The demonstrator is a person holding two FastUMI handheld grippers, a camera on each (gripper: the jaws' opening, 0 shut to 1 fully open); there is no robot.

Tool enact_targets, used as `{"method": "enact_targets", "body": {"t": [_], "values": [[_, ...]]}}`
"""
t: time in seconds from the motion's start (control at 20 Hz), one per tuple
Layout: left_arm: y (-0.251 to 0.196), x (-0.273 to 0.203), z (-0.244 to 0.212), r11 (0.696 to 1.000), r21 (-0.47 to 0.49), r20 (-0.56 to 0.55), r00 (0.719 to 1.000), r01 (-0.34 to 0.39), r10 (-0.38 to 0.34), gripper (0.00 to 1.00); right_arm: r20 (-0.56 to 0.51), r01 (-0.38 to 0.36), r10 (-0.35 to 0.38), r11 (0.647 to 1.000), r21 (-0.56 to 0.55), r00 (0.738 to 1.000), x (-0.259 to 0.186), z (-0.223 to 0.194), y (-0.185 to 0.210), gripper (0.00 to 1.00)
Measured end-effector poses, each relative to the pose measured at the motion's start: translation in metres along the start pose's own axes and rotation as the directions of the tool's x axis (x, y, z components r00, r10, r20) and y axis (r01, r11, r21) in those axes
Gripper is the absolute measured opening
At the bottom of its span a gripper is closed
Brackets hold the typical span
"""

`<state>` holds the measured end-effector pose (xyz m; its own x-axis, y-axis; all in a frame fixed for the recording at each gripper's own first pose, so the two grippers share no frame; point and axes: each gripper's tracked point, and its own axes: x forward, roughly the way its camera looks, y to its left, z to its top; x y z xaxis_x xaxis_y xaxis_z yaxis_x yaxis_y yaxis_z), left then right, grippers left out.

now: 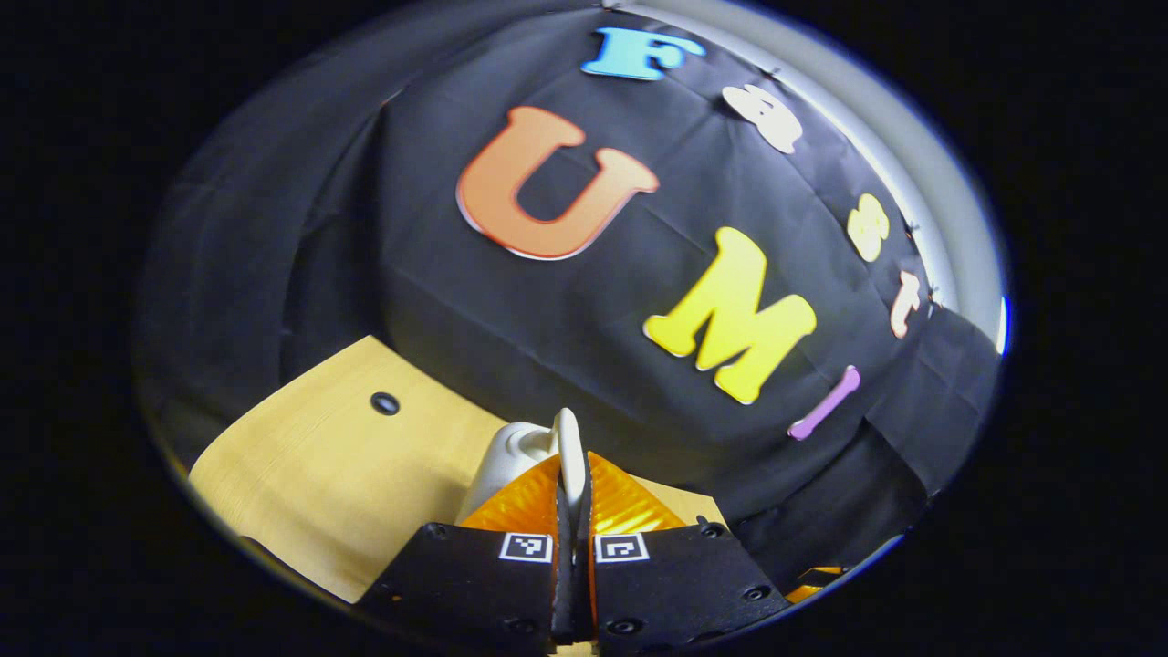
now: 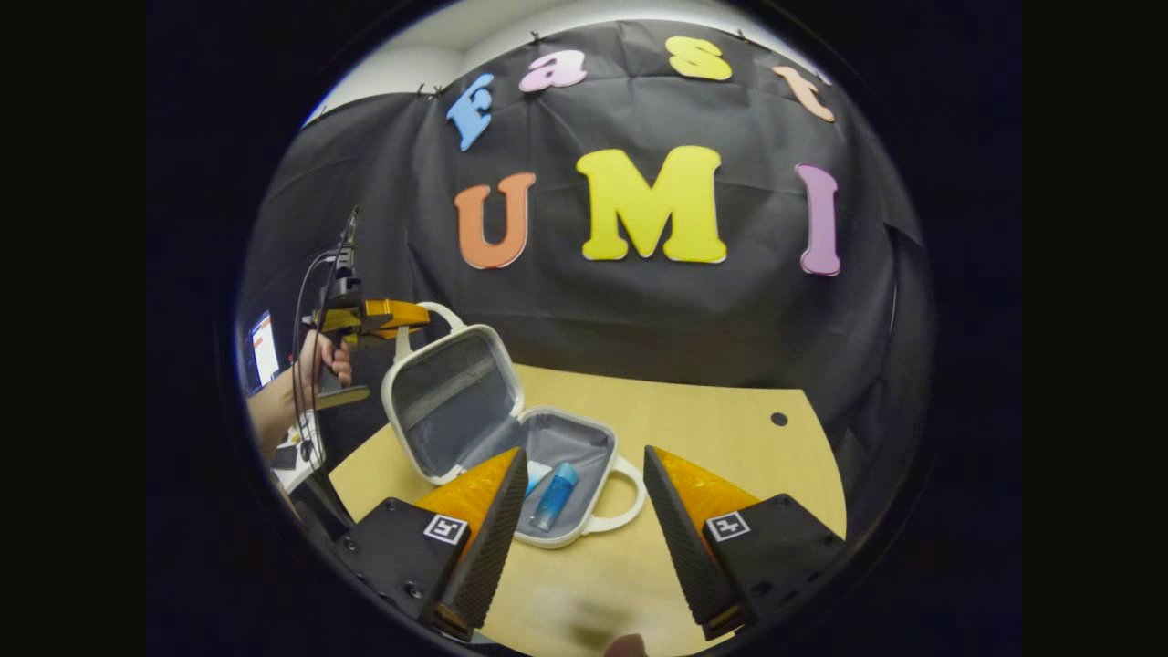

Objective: First open the suitcase, pack the skin care products into it, and then close the suitcase.

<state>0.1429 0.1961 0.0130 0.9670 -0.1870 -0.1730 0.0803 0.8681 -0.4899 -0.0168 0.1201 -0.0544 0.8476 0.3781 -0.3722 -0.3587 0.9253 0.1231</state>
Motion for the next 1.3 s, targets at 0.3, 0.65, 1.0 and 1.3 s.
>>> {"method": "enact_targets", "body": {"t": [0.3,0.65,1.0,1.3], "values": [[-0.080,0.004,-0.049,0.992,0.122,-0.015,1.000,0.019,-0.018,0.03,0.023,0.075,-0.077,0.995,0.066,0.997,-0.018,-0.001,-0.050,0.76],[-0.133,0.022,-0.122,0.963,0.267,-0.066,0.998,0.033,-0.015,0.03,0.020,0.157,-0.158,0.985,0.069,0.987,-0.039,-0.007,-0.109,0.75],[-0.161,0.066,-0.242,0.915,0.401,-0.187,0.982,0.051,0.027,0.03,-0.012,0.235,-0.235,0.972,0.032,0.972,-0.052,-0.012,-0.169,0.76],[-0.155,0.084,-0.300,0.884,0.466,-0.226,0.970,0.025,0.091,0.03,-0.045,0.262,-0.261,0.965,0.009,0.964,-0.054,-0.019,-0.199,0.75]]}}
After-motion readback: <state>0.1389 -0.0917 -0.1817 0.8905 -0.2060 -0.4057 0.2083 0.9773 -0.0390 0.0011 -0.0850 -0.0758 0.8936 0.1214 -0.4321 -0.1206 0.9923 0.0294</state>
